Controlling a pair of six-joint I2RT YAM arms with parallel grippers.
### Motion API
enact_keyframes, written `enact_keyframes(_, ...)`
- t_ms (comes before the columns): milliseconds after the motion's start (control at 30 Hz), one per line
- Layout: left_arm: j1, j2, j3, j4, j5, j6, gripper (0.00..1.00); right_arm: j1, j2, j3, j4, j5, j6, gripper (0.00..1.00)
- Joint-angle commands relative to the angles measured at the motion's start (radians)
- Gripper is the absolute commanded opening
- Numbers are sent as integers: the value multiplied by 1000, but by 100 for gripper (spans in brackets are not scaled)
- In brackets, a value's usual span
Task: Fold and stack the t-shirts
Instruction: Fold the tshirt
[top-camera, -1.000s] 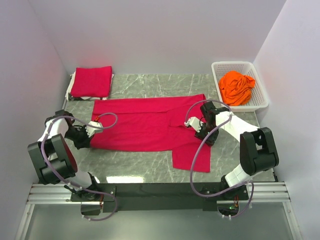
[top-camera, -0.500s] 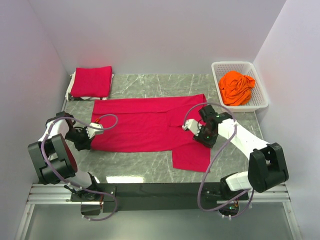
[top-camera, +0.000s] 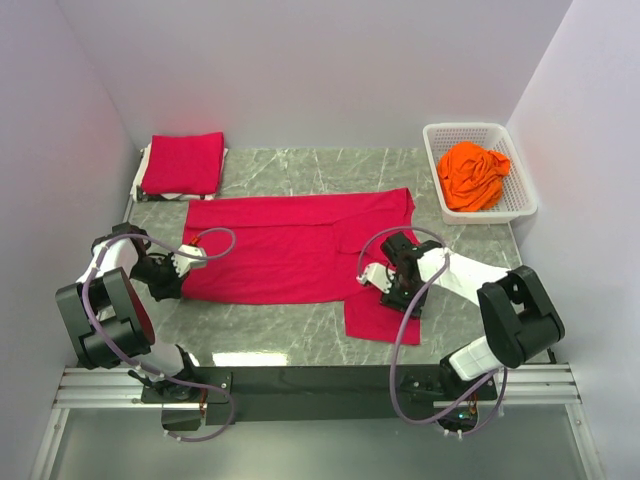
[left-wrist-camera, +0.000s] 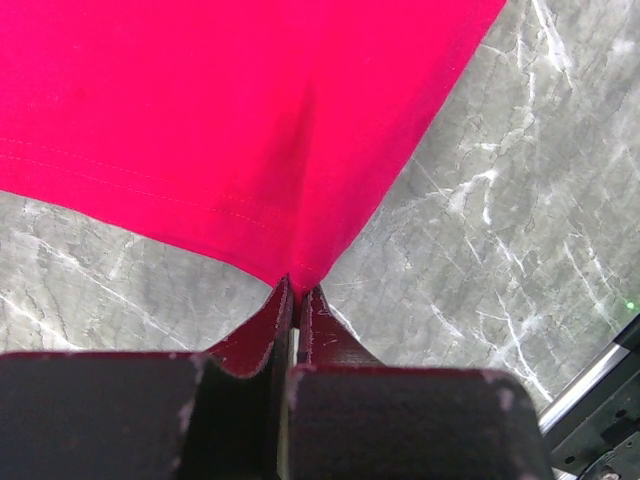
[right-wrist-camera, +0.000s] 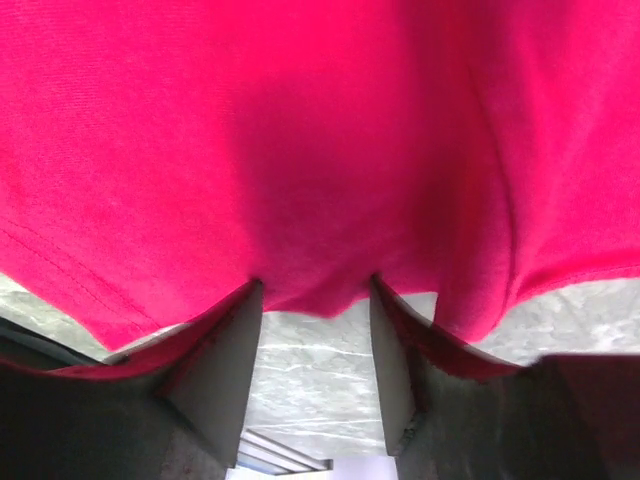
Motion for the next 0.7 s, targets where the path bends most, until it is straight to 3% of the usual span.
enact_keyframes(0, 5, -13, -5, 0, 21, -6, 1, 48, 35, -59, 69, 14, 30, 39)
enact_keyframes(67, 6, -16, -5, -1, 21, -3, 1, 58, 38, -65, 58, 14, 50, 17)
enact_keyframes(100, 5, -22, -8, -5, 23, 2, 1, 61, 28, -68, 50, 5, 58, 0)
enact_keyframes(467, 35, -76, 4, -83, 24, 46, 1, 61, -279, 18, -181, -80, 81, 0)
enact_keyframes(667, 69, -25, 85, -112, 70, 32, 1, 17, -296, 69, -182, -64, 44, 0)
